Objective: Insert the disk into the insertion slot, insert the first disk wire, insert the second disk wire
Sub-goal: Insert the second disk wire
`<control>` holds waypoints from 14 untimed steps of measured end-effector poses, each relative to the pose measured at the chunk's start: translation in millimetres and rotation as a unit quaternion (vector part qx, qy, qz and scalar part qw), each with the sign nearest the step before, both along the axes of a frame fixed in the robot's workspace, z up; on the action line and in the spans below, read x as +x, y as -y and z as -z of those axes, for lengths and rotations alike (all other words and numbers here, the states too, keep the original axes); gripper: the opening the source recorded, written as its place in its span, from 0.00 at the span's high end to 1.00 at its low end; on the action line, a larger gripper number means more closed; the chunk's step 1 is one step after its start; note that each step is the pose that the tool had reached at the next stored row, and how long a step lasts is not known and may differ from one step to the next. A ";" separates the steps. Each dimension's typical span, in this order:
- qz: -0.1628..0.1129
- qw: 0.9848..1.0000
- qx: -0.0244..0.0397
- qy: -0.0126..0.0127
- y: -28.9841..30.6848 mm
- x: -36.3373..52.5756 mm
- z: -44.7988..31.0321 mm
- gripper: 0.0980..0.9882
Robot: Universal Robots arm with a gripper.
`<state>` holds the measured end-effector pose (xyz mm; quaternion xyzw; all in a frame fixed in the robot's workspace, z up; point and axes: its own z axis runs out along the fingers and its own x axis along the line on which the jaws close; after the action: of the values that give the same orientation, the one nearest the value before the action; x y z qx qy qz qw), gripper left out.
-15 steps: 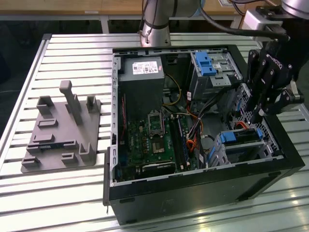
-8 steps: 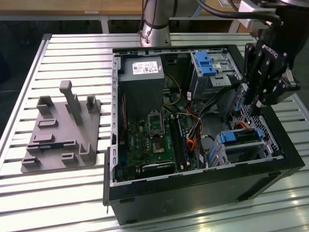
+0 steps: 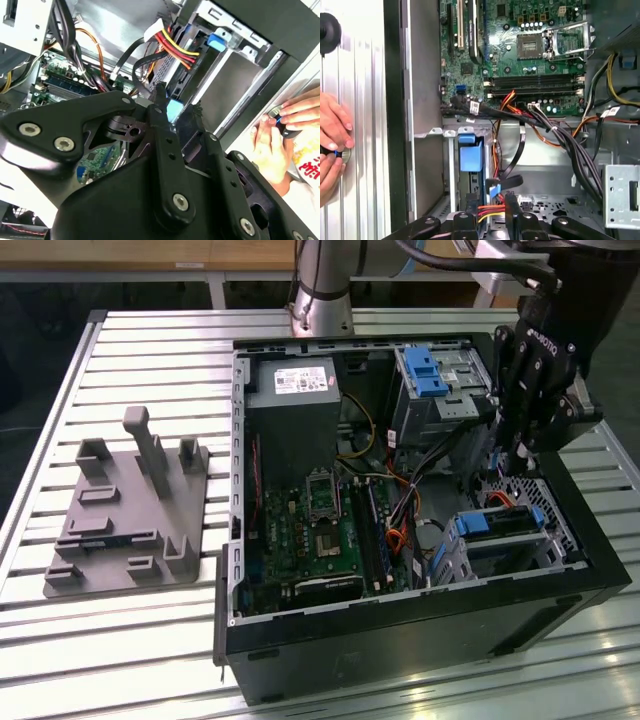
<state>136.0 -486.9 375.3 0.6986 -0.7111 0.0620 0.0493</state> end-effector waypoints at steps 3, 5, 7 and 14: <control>-0.001 1.000 -0.001 0.001 -2.0 -4.5 0.2 0.71; -0.004 1.000 -0.004 0.001 -2.8 -6.0 0.5 0.71; -0.008 1.000 -0.005 0.001 -3.5 -7.1 1.1 0.71; -0.028 1.000 -0.008 0.001 -6.7 -9.1 4.3 0.71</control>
<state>126.9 -480.2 371.0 0.7177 -0.6909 0.0699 0.0530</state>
